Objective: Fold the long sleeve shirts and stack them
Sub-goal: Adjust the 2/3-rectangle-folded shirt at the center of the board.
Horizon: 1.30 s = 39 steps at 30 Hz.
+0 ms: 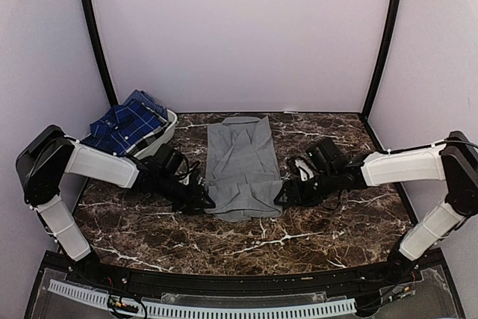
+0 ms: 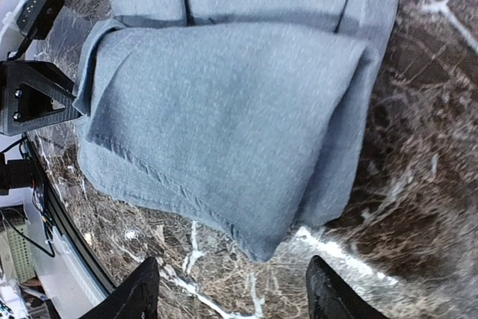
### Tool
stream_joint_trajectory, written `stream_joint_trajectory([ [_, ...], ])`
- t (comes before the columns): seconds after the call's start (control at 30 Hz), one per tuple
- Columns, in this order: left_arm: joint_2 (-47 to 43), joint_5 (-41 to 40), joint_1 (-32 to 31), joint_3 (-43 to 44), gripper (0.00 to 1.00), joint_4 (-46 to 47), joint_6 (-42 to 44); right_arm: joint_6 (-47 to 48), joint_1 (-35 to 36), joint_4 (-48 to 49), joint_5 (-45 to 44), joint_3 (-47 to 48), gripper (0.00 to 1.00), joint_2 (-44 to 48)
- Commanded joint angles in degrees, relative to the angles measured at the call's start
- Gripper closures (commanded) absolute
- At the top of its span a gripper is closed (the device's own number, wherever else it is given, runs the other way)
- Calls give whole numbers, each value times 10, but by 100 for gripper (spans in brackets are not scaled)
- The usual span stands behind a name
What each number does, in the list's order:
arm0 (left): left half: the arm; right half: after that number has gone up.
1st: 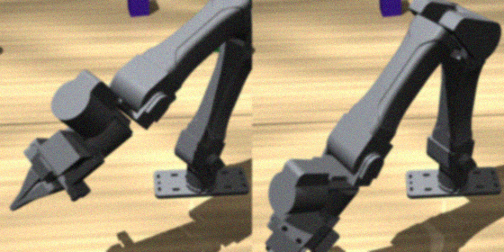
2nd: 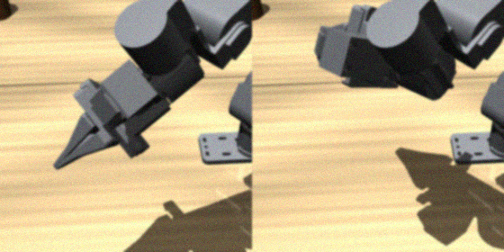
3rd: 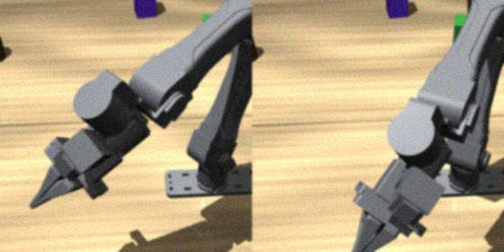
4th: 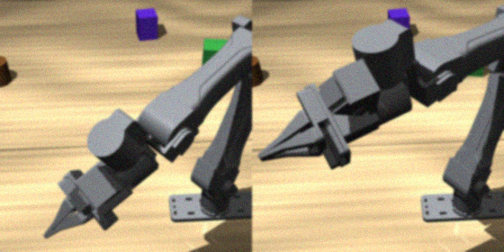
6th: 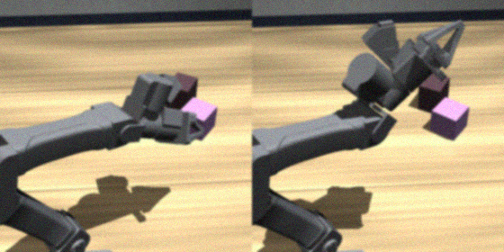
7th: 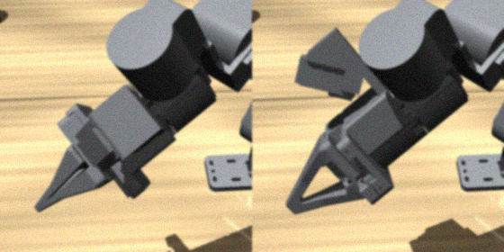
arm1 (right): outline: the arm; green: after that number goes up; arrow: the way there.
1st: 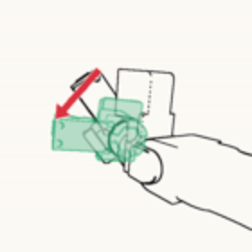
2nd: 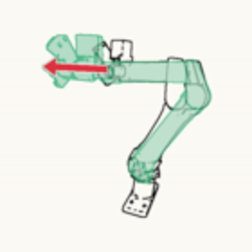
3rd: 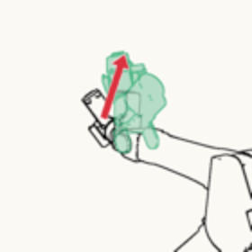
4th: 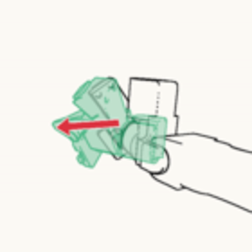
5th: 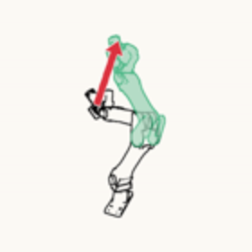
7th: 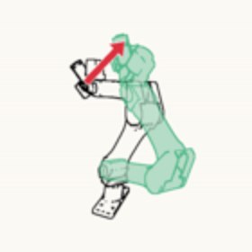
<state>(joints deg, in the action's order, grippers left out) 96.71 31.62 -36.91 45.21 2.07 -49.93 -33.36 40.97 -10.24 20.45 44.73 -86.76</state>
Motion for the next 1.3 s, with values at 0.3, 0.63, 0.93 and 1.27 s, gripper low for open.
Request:
stream_joint_trajectory([
  [0.3, -25, -15, -13, -1, 93, -10, -15, -57, 60, 76, -42, -15, 49, -74],
  [0.63, -77, -38, -16, 6, 100, -43, -36, -46, 61, 21, -99, 68, 97, -55],
  [0.93, -73, -71, -2, 79, 100, -62, -58, -3, 19, -36, -89, 201, 100, -90],
  [1.27, 46, -52, 68, 161, 100, 5, -110, 27, -50, -23, -29, 343, 98, -239],
])
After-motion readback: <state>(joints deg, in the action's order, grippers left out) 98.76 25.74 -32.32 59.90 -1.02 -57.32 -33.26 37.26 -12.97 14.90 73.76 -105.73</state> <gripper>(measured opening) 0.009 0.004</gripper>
